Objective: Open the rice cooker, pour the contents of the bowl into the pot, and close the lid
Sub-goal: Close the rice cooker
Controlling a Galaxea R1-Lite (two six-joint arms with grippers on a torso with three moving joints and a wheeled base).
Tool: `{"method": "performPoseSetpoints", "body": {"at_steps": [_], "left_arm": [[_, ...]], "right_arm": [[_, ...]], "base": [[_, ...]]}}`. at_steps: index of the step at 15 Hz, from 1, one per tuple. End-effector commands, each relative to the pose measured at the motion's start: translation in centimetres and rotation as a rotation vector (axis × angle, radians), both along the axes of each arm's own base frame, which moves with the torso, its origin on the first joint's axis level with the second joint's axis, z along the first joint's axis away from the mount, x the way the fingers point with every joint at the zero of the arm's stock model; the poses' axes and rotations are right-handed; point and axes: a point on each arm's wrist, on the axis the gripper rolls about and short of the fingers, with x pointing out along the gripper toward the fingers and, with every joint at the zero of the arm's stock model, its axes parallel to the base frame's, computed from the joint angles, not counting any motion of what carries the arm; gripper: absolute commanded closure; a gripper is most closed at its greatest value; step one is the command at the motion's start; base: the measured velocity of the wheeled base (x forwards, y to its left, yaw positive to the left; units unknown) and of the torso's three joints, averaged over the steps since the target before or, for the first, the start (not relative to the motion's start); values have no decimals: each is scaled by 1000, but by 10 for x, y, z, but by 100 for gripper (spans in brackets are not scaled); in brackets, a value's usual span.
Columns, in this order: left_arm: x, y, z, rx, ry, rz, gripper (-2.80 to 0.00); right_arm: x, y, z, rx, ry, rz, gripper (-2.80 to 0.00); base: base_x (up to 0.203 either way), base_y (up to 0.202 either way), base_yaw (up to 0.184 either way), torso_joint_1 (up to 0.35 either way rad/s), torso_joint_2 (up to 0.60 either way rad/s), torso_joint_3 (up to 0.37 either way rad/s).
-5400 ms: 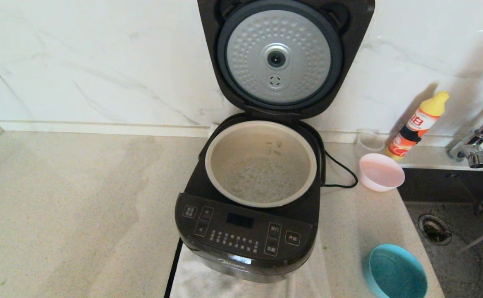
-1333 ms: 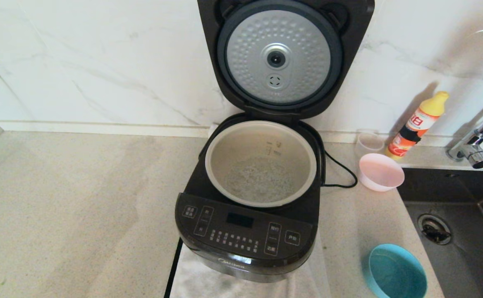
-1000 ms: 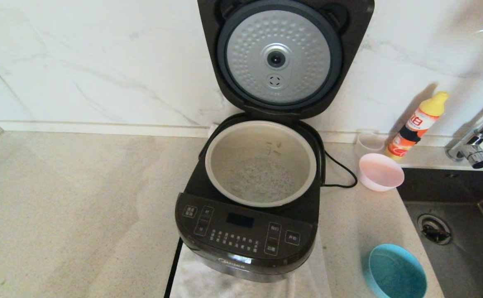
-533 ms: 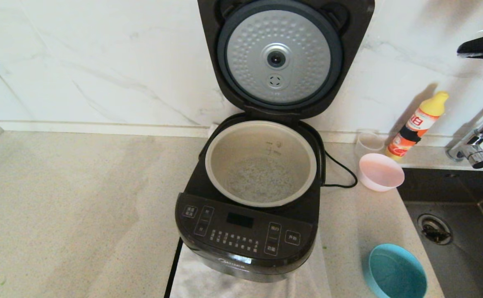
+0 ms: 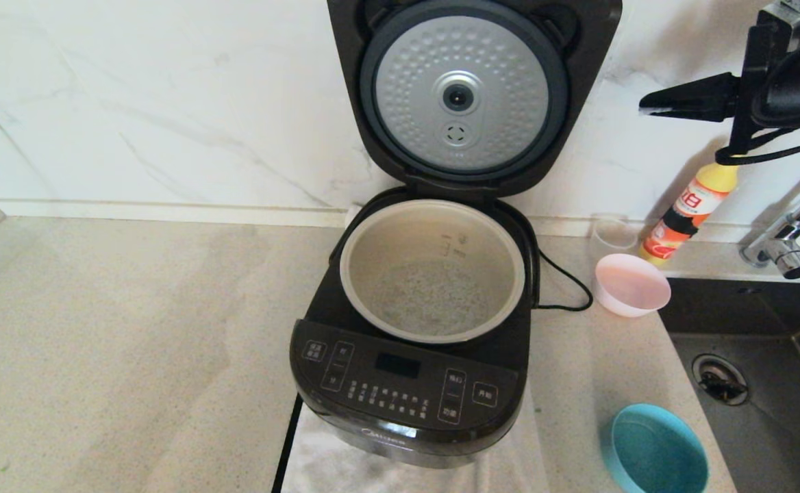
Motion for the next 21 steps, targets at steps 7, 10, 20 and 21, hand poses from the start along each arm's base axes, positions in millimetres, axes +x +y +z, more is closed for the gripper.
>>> {"method": "performPoseSetpoints", "body": {"at_steps": [7, 10, 20, 21], "left_arm": [[0, 0, 0, 0, 1, 0, 0], [0, 0, 0, 0, 3, 0, 0], [0, 0, 0, 0, 3, 0, 0], [0, 0, 0, 0, 1, 0, 0]], "right_arm": [[38, 27, -3, -5, -237, 84, 0], [37, 38, 5, -5, -324, 113, 0], [44, 43, 7, -9, -425, 123, 0], [43, 44, 8, -10, -432, 125, 0]], "base": [[0, 0, 0, 0, 0, 0], [0, 0, 0, 0, 0, 0], [0, 0, 0, 0, 0, 0], [0, 0, 0, 0, 0, 0]]}}
